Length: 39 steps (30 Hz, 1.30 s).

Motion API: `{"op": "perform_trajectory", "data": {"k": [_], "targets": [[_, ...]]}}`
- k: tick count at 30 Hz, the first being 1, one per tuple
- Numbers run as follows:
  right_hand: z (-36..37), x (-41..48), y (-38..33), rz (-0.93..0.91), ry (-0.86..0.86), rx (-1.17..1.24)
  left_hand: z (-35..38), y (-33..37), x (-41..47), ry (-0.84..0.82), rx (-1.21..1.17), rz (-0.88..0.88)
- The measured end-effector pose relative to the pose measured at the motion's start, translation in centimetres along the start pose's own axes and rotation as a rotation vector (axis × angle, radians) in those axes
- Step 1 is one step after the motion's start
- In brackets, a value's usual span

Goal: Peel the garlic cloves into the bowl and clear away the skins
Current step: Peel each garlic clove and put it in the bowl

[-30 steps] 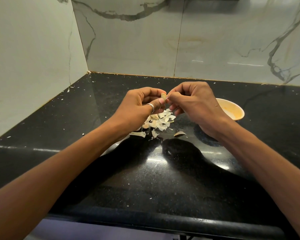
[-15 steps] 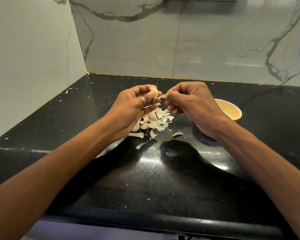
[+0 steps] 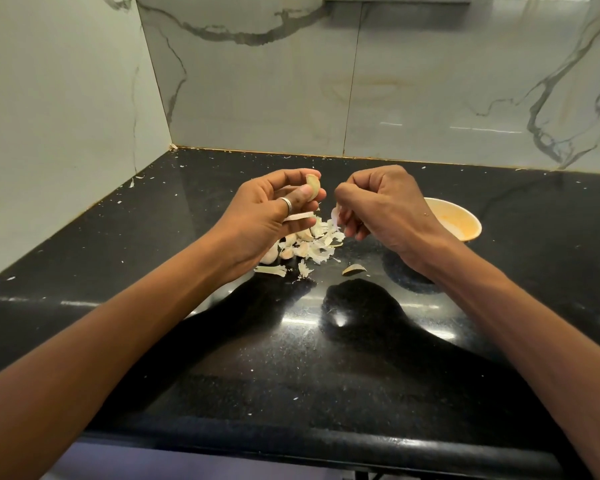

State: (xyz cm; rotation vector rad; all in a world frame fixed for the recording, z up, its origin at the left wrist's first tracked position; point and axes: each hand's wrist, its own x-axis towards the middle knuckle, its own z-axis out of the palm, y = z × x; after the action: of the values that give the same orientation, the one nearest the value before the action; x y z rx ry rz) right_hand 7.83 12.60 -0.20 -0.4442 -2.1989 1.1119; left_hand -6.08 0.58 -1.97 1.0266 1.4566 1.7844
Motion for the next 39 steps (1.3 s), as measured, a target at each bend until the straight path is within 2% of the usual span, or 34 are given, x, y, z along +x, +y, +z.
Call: {"op": "perform_trajectory", "data": {"k": [9, 19, 29, 34, 39], "targets": [[0.1, 0.2, 0.1, -0.136, 0.107, -0.162, 0.3, -0.1, -0.4, -0.043, 0.135, 0.039], [0.0, 0.3, 0.6, -0.314, 0.161, -0.326, 0.1, -0.3, -0.4, -0.017, 0.267, 0.098], [0.1, 0.4, 1.2, -0.436, 0.163, -0.478, 0.2, -0.4, -0.4, -0.002, 0.233, 0.081], [0.0, 0.4, 1.4, -0.491, 0.108, -0.576, 0.2, -0.4, -0.4, -0.013, 0.214, 0.076], [0.2, 0.4, 1.7, -0.508, 0.056, -0.647, -0.1, -1.0, -0.1, 0.001, 0.363, 0.126]]}}
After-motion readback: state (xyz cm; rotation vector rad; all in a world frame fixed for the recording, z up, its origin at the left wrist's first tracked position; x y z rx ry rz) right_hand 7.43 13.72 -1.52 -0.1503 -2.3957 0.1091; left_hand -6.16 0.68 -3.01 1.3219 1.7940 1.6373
